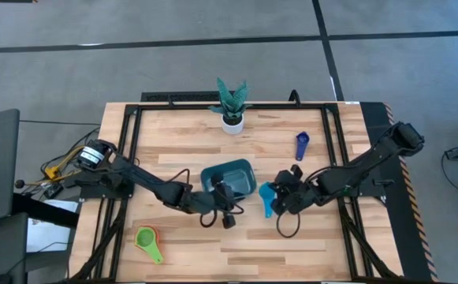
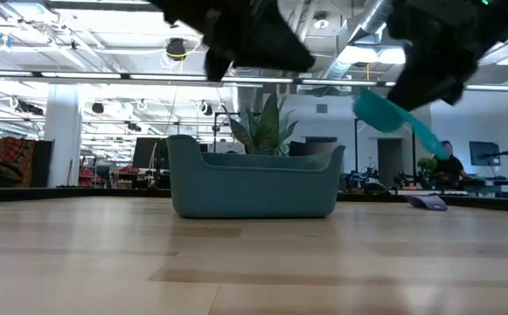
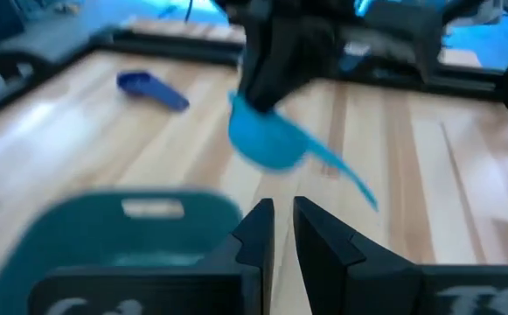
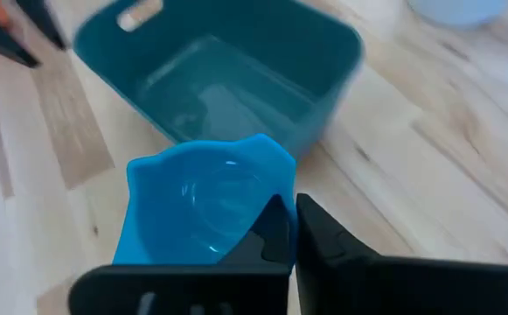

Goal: Nest measuring cups in basket
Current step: Stack the light blue measuring cup on top of the green measuring cup

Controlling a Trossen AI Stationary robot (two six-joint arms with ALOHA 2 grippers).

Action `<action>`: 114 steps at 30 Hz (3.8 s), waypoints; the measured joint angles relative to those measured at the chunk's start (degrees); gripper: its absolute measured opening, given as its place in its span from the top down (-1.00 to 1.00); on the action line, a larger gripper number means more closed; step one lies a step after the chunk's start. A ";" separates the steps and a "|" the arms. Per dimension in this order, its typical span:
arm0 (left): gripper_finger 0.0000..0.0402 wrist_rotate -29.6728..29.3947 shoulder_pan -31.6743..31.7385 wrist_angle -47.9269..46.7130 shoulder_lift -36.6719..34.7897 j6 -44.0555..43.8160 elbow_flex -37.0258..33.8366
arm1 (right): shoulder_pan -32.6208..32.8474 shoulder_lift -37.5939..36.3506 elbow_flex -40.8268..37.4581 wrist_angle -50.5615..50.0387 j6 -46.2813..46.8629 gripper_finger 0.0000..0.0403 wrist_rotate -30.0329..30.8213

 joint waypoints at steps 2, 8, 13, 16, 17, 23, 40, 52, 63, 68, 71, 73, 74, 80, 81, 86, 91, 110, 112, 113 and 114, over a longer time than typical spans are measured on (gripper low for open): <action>0.80 -0.04 0.62 -0.65 0.00 2.18 1.85 | -0.06 2.17 2.24 0.00 -1.65 0.96 1.25; 0.55 0.00 2.21 -9.53 0.00 2.79 8.20 | -1.83 8.19 9.30 -0.43 -5.68 0.86 2.92; 0.27 0.13 3.27 -17.70 -0.02 2.84 11.87 | -2.93 11.57 14.28 -0.43 -11.13 0.92 3.95; 0.17 0.66 3.70 -18.86 -0.02 3.54 12.02 | -2.89 12.59 16.37 -0.63 -13.79 0.93 3.97; 0.16 1.21 3.83 -18.95 -0.02 3.96 12.03 | -2.89 12.86 16.95 -0.39 -14.21 0.91 3.97; 0.19 0.40 4.77 -22.26 -0.15 3.35 12.18 | -2.82 12.83 18.17 -1.00 -16.52 0.87 4.20; 0.95 -1.82 5.86 -23.25 -0.15 5.91 12.18 | -2.78 12.26 18.24 -1.50 -19.54 0.84 4.52; 0.97 0.35 6.28 -25.65 -0.80 -2.44 12.05 | -2.73 10.75 18.28 -2.40 -20.19 0.70 3.35; 0.97 -8.82 0.44 -49.91 -9.61 -30.28 11.94 | -1.95 10.44 18.48 6.07 -27.55 0.20 5.04; 0.97 -5.96 -6.13 -62.42 -15.46 -46.91 12.04 | -2.03 10.47 18.44 5.57 -27.60 -0.03 5.17; 0.97 -4.23 -11.27 -72.30 -17.81 -59.06 11.96 | -2.04 10.51 18.41 5.56 -27.56 -0.11 5.23; 0.96 -3.43 -15.52 -78.58 -18.55 -68.59 11.98 | -1.97 10.53 18.41 5.57 -27.50 -0.13 5.23; 0.95 -2.77 -17.48 -81.87 -18.67 -72.90 11.97 | -1.78 10.53 18.41 5.50 -27.40 -0.14 5.23; 0.94 4.81 -29.43 -91.31 -18.58 -93.81 11.28 | -0.54 10.53 18.37 5.38 -27.40 -0.12 5.25; 0.95 5.84 -31.26 -91.23 -18.51 -96.19 11.01 | -0.33 10.55 18.37 5.40 -27.38 -0.12 5.23; 0.94 9.94 -38.86 -90.56 -18.49 -107.43 8.73 | -0.41 10.55 18.33 5.59 -27.34 -0.12 5.26; 0.94 10.95 -41.04 -89.46 -18.50 -108.05 7.68 | -0.42 10.55 18.32 5.94 -27.16 -0.12 5.26; 0.92 17.71 -41.43 -91.06 -16.72 -109.64 6.06 | -0.44 10.57 18.31 5.79 -26.85 -0.12 5.15; 0.92 19.34 -41.39 -89.88 -16.74 -110.16 4.75 | -0.43 10.57 18.31 5.77 -26.75 -0.12 5.07; 0.92 20.03 -41.22 -89.19 -16.74 -110.41 4.13 | -0.42 10.57 18.31 5.77 -26.74 -0.12 4.95; 0.92 20.37 -41.11 -88.63 -16.74 -110.47 3.60 | -0.42 10.58 18.31 5.77 -26.74 -0.12 4.79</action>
